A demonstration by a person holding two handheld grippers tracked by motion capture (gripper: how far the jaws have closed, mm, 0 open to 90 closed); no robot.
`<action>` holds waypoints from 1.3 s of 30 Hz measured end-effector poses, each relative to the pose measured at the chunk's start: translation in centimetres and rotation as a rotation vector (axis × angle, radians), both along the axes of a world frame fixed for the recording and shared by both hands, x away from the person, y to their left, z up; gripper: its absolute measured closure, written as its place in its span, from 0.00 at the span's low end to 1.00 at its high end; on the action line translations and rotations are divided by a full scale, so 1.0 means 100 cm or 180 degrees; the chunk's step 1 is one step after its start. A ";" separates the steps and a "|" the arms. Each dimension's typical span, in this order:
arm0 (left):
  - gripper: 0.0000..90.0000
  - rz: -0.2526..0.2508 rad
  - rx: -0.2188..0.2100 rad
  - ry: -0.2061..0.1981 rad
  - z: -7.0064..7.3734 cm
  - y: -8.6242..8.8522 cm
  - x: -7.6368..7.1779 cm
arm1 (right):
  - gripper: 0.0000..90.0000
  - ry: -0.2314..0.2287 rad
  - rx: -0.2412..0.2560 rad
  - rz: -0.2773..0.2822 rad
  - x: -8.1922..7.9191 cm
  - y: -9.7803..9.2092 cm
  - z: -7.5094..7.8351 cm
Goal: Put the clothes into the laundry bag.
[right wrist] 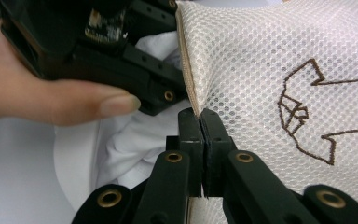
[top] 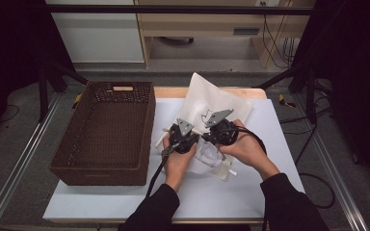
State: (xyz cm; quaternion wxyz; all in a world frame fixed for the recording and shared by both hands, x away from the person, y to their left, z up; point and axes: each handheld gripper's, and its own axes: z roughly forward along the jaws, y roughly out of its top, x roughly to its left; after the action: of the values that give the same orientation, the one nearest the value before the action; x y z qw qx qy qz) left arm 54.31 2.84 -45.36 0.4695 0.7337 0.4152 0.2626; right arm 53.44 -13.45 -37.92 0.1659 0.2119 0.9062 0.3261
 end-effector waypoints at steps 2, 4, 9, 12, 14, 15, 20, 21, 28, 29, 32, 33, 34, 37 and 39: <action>0.71 -0.0057 -0.0016 0.0019 -0.001 -0.001 0.001 | 0.99 0.0016 0.0032 -0.0022 0.001 -0.001 -0.004; 0.69 -0.0087 0.0115 0.0005 0.000 -0.001 -0.002 | 0.99 0.0014 0.0058 -0.0028 0.002 -0.003 -0.006; 0.54 -0.0210 0.0349 -0.0121 0.009 -0.001 -0.012 | 0.99 -0.0002 0.0127 -0.0089 0.005 -0.006 -0.002; 0.39 -0.0287 0.0331 -0.0096 0.013 0.002 -0.016 | 0.99 -0.0001 0.0150 -0.0098 0.006 -0.007 -0.001; 0.32 -0.0310 0.0303 -0.0078 0.017 0.004 -0.020 | 0.99 -0.0014 0.0160 -0.0117 0.006 -0.007 -0.001; 0.29 -0.0397 0.0276 -0.0057 0.021 0.006 -0.026 | 0.99 -0.0010 0.0170 -0.0120 0.006 -0.008 0.000; 0.23 -0.0452 0.0258 -0.0154 0.031 0.012 -0.043 | 0.99 -0.0018 0.0181 -0.0127 0.007 -0.008 0.002; 0.23 -0.0473 0.0242 -0.0197 0.034 0.015 -0.048 | 0.99 -0.0018 0.0181 -0.0127 0.007 -0.008 0.002; 0.43 -0.0686 0.0241 -0.0204 0.038 0.030 -0.089 | 0.99 -0.0051 0.0181 -0.0146 0.003 -0.008 0.003; 0.43 -0.0700 0.0228 -0.0209 0.037 0.031 -0.093 | 0.99 -0.0051 0.0181 -0.0146 0.003 -0.008 0.003; 0.55 -0.0719 0.0247 -0.0157 0.033 0.040 -0.106 | 0.99 -0.0049 0.0174 -0.0158 0.003 -0.007 0.004; 0.57 -0.0716 0.0230 -0.0127 0.032 0.044 -0.110 | 0.99 -0.0049 0.0175 -0.0166 0.003 -0.007 0.004; 0.60 -0.0729 0.0277 -0.0120 0.030 0.047 -0.113 | 0.99 -0.0053 0.0185 -0.0157 0.003 -0.008 0.004; 0.72 -0.0762 0.0306 -0.0118 0.026 0.053 -0.119 | 0.99 -0.0049 0.0167 -0.0193 0.002 -0.007 0.005; 0.82 -0.0789 0.0309 -0.0071 0.021 0.056 -0.123 | 0.99 -0.0061 0.0151 -0.0200 0.001 -0.006 0.005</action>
State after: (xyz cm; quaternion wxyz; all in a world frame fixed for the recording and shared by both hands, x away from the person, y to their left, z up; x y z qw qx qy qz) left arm 42.01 8.47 -43.31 0.4668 0.7982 0.3030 0.2305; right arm 53.59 -14.07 -37.42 0.1797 0.2410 0.8895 0.3441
